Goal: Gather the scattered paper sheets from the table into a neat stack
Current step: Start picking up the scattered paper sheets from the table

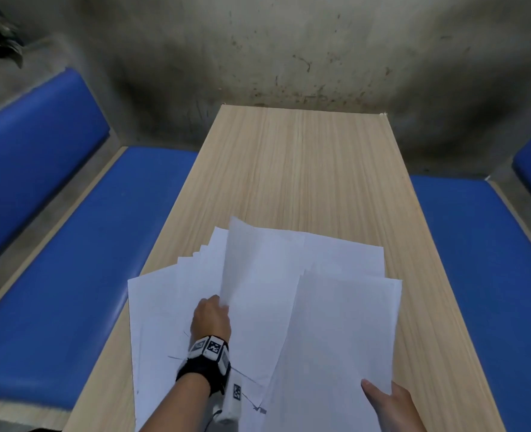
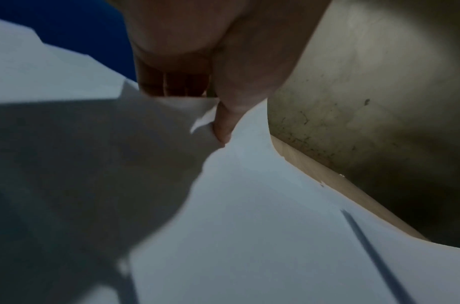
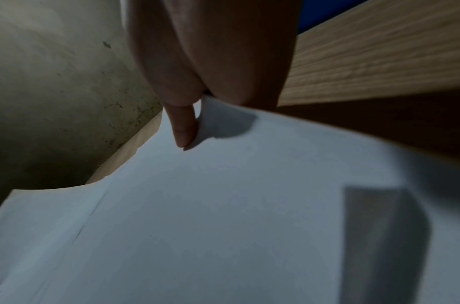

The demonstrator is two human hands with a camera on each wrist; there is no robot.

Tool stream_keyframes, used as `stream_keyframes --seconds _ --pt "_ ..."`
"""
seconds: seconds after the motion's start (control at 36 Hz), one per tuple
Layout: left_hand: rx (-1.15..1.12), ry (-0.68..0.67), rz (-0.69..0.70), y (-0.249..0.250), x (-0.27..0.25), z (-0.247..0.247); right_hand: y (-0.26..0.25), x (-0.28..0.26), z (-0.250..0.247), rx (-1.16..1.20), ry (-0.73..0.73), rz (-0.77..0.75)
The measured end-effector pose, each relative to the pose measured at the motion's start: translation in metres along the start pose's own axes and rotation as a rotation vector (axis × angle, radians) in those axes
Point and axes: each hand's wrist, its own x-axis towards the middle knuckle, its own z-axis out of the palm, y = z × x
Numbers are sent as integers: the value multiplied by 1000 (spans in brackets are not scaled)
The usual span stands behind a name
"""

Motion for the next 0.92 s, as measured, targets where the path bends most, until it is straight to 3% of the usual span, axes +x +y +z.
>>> stream_keyframes --seconds 0.22,0.39,0.53,0.69,0.92 --pt "124 -169 117 -12 25 -24 12 13 -1 -22 24 15" --pt "-163 -233 -36 -3 24 -28 17 18 -1 -49 21 23" --pt "-211 -345 0 -1 30 -36 16 20 -3 -66 12 16" --pt "-54 -233 222 14 22 -80 23 27 -5 -97 11 36" --pt "-268 14 424 27 -12 -145 20 24 -8 -153 -53 57"
